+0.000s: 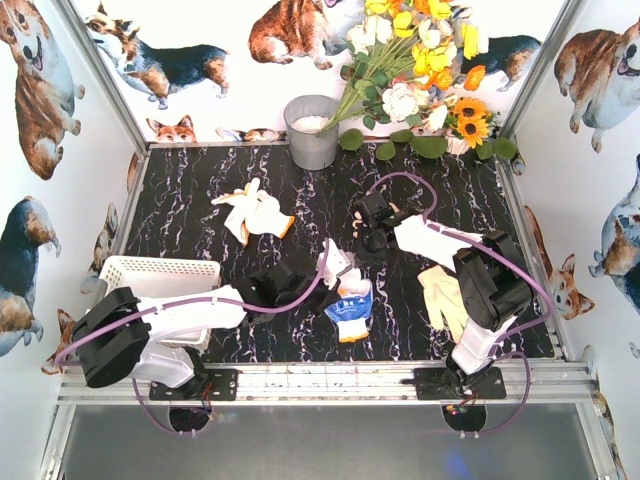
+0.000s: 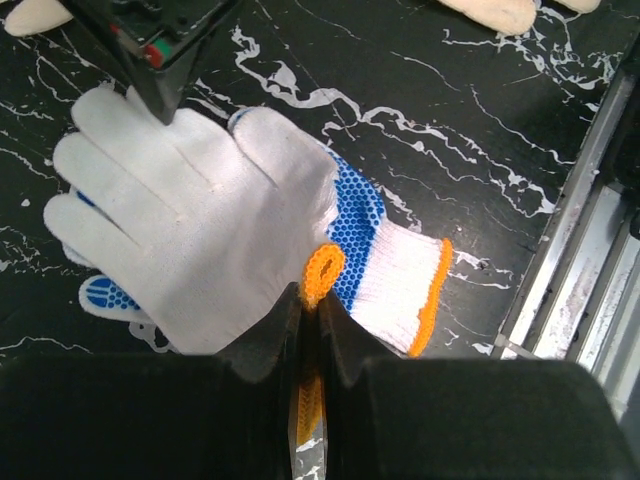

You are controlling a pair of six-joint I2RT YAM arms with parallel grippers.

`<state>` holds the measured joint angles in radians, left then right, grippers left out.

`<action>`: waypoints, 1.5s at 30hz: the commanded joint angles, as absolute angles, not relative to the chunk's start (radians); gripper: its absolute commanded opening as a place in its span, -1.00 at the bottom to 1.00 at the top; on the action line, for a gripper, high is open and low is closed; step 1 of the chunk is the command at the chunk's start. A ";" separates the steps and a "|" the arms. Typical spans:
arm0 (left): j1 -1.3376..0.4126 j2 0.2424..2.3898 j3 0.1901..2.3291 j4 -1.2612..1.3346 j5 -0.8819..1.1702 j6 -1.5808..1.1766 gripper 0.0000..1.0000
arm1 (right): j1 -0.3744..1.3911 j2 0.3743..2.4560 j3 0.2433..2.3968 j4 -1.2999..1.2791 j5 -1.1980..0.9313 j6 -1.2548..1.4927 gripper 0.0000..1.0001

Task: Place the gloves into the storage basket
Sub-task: Pair the glove with the glove.

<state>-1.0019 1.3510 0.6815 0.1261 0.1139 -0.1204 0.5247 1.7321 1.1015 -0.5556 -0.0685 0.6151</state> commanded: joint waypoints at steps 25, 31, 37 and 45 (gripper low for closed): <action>-1.126 1.433 0.828 0.057 -0.010 -0.124 -0.99 | 0.531 1.742 1.115 -0.328 -0.235 0.658 -1.00; -1.127 1.482 0.838 0.058 0.002 -0.126 -0.99 | 0.531 1.783 1.094 -0.291 -0.253 0.667 -1.00; -1.129 1.505 0.849 0.067 0.011 -0.126 -0.96 | 0.531 1.790 1.082 -0.267 -0.261 0.673 -1.00; -1.129 1.566 0.862 0.094 0.025 -0.128 -0.87 | 0.531 1.799 1.086 -0.265 -0.263 0.666 -1.00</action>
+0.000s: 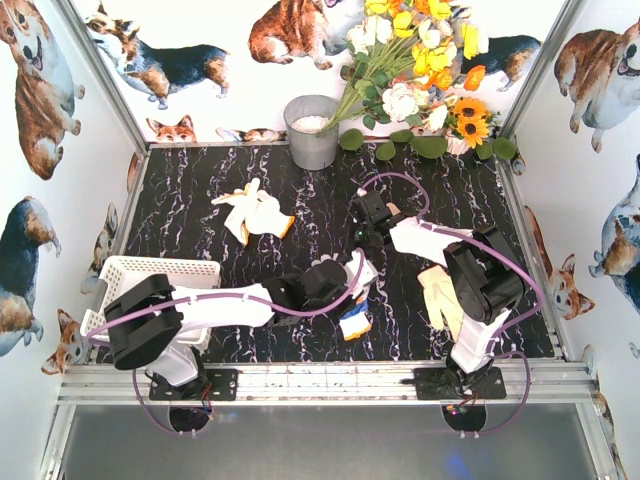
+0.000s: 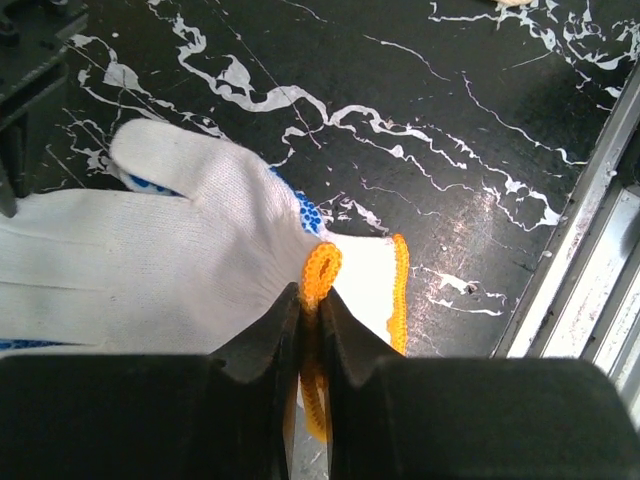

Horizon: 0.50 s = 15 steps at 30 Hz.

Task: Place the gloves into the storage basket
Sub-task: Pair the glove with the glove.

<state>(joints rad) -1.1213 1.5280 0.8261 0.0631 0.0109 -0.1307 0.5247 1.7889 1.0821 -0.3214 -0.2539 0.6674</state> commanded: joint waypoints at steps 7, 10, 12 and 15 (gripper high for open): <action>-1.129 1.564 0.857 0.101 0.018 -0.149 -0.34 | 0.531 1.754 1.082 -0.272 -0.271 0.667 -0.67; -1.129 1.515 0.843 0.093 0.014 -0.167 -0.03 | 0.531 1.710 1.082 -0.290 -0.274 0.661 -0.37; -1.129 1.468 0.834 0.080 0.007 -0.186 0.22 | 0.531 1.673 1.081 -0.315 -0.266 0.651 -0.23; -1.128 1.383 0.804 0.065 -0.030 -0.227 0.52 | 0.529 1.611 1.072 -0.364 -0.244 0.640 -0.12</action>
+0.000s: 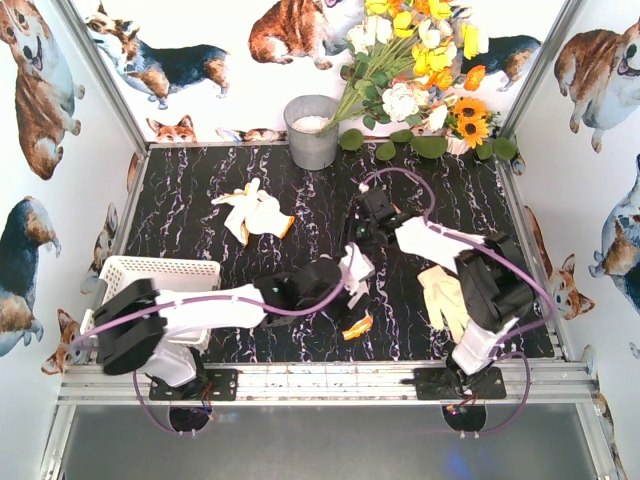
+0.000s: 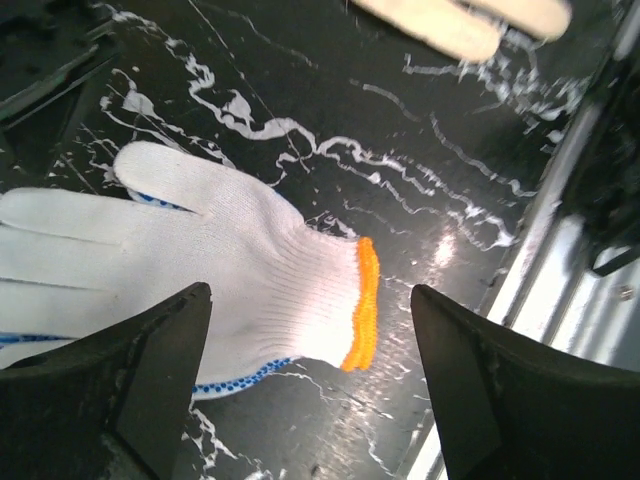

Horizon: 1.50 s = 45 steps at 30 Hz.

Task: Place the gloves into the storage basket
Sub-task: Pair the glove with the glove.

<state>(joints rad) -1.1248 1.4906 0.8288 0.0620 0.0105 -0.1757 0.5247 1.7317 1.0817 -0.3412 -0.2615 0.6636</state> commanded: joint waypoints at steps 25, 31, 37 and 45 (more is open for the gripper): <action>-0.551 1.576 0.809 -0.011 0.375 -0.352 0.09 | 0.556 1.263 0.659 -0.469 -0.325 0.782 -0.14; -0.507 1.642 0.817 0.023 0.430 -0.344 -0.01 | 0.558 1.208 0.621 -0.511 -0.292 0.781 -0.13; -0.497 1.694 0.828 0.051 0.460 -0.348 -0.17 | 0.564 1.222 0.609 -0.469 -0.312 0.801 -0.13; -0.490 1.728 0.828 0.071 0.474 -0.341 -0.35 | 0.592 1.288 0.608 -0.424 -0.312 0.814 -0.20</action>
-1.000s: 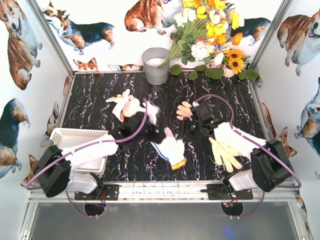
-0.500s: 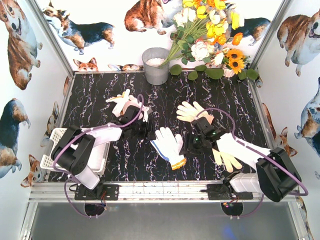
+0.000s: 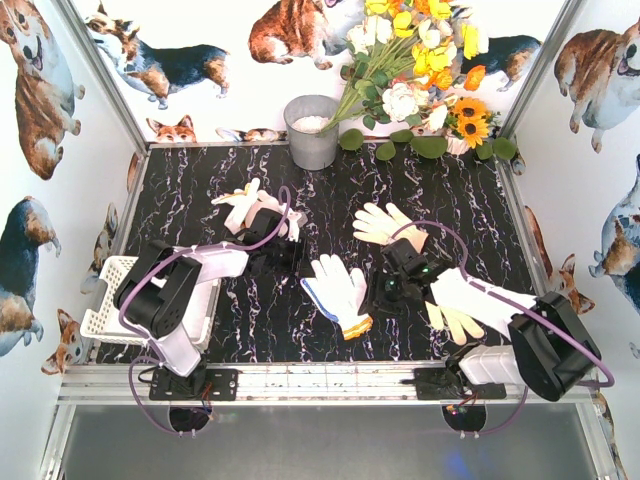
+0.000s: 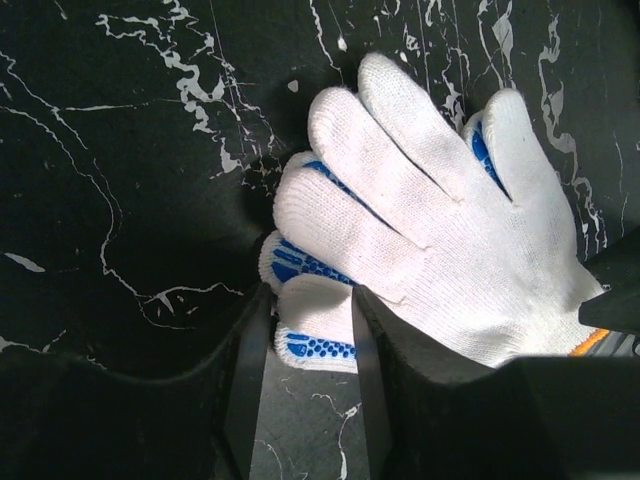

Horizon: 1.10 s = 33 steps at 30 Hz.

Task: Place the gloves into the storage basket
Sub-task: Pair the glove with the glove.

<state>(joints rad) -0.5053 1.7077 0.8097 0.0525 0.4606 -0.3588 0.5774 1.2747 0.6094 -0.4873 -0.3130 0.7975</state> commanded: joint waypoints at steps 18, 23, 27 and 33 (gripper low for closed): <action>-0.488 1.677 0.824 0.063 0.472 -0.341 -1.00 | 0.597 1.238 0.610 -0.453 -0.293 0.828 -1.00; -0.488 1.657 0.813 0.050 0.467 -0.341 -1.00 | 0.598 1.221 0.612 -0.456 -0.295 0.827 -1.00; -0.488 1.602 0.798 0.035 0.457 -0.343 -1.00 | 0.598 1.207 0.612 -0.465 -0.298 0.828 -1.00; -0.488 1.557 0.768 0.015 0.435 -0.347 -1.00 | 0.603 1.200 0.612 -0.468 -0.308 0.825 -1.00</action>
<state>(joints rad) -0.4976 1.5932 0.7918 0.0311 0.4561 -0.3515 0.5953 1.2255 0.6067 -0.4713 -0.3061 0.8219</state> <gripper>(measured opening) 0.005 0.056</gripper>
